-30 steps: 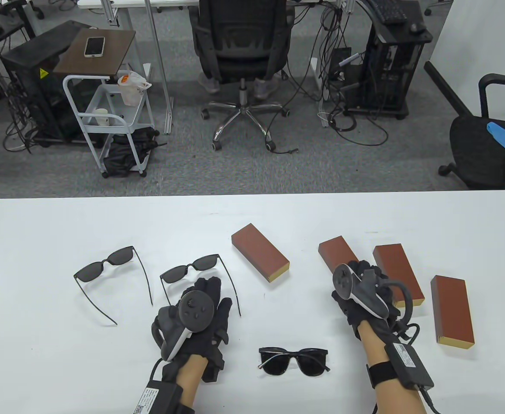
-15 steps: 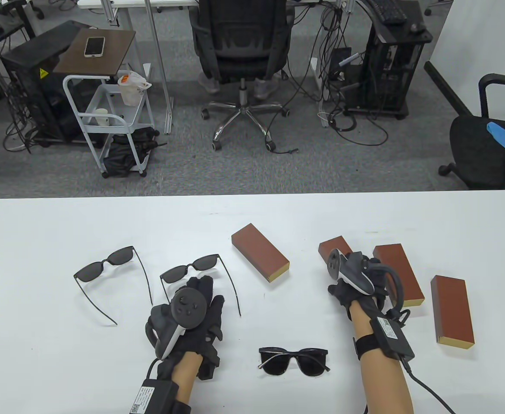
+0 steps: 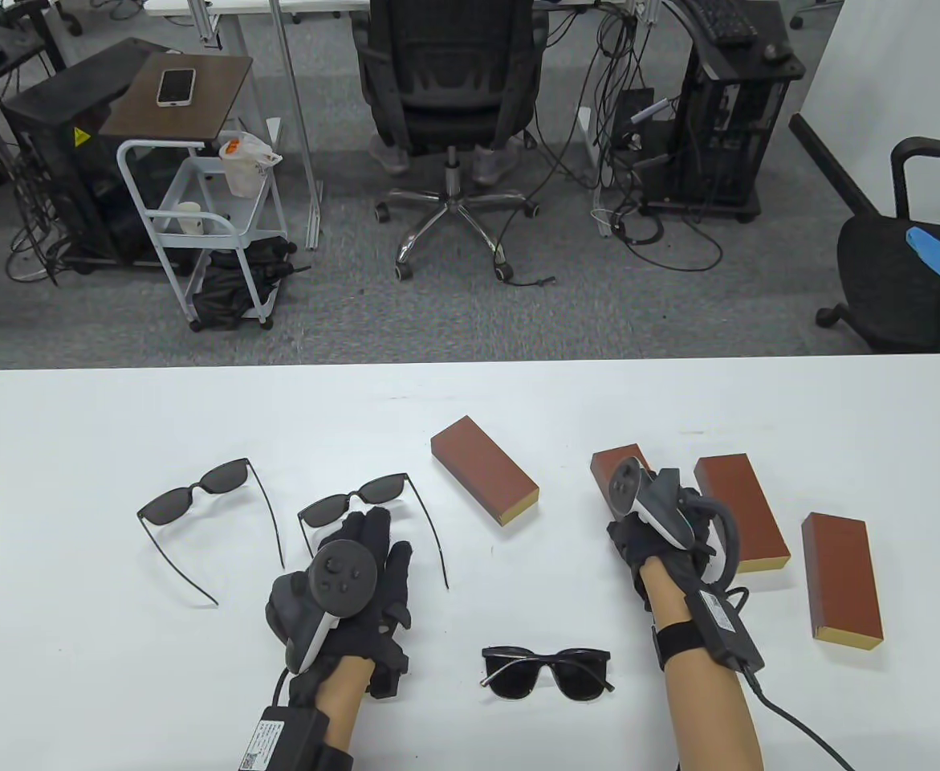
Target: Slide to open storage boxes and store sunglasses
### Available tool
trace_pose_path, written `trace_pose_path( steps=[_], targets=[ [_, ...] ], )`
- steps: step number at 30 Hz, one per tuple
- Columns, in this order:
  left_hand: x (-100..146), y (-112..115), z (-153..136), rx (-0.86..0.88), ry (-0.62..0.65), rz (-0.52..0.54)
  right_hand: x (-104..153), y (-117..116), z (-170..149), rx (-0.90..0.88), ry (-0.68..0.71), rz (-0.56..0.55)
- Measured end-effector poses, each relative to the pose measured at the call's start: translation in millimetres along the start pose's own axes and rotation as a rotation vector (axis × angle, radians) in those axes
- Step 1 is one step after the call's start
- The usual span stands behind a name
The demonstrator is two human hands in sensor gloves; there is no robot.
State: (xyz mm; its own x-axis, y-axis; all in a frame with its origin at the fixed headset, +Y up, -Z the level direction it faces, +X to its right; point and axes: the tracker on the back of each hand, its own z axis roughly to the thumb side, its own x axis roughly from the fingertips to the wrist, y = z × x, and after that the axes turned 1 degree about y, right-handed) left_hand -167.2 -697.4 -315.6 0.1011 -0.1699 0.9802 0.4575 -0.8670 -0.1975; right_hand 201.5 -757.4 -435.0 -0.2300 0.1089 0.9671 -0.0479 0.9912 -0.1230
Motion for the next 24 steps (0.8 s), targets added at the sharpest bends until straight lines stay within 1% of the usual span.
trace_pose_path(
  steps=[3,5,8,10,13,17,18,20,21,24],
  targets=[
    [0.8,1.5,2.4,-0.008,0.016,-0.002,5.2,4.0,-4.4,-0.049,0.001,-0.052],
    [1.6,2.3,4.0,-0.012,0.03,-0.005,9.1,9.2,-13.3,-0.143,-0.01,-0.075],
    [2.6,2.5,6.6,-0.015,0.066,-0.001,15.0,17.1,-28.1,-0.297,0.043,-0.108],
    [3.3,3.1,9.1,-0.006,0.089,-0.003,21.9,24.5,-37.7,-0.35,0.079,-0.128],
    [4.2,4.7,13.1,0.003,0.132,0.001,32.8,33.8,-49.0,-0.373,0.154,-0.148],
    [5.9,8.4,20.7,0.009,0.234,-0.024,51.2,43.5,-55.4,-0.427,0.286,-0.148],
    [6.4,9.2,22.0,0.01,0.251,-0.026,54.4,44.6,-55.4,-0.438,0.31,-0.145],
    [7.7,11.9,25.9,0.011,0.304,-0.051,65.7,47.5,-53.7,-0.491,0.404,-0.138],
    [8.6,13.8,28.3,0.01,0.337,-0.063,71.4,48.3,-51.4,-0.515,0.461,-0.115],
    [10.9,17.1,34.0,0.0,0.404,-0.093,86.6,51.7,-43.1,-0.528,0.57,-0.096]
  ],
)
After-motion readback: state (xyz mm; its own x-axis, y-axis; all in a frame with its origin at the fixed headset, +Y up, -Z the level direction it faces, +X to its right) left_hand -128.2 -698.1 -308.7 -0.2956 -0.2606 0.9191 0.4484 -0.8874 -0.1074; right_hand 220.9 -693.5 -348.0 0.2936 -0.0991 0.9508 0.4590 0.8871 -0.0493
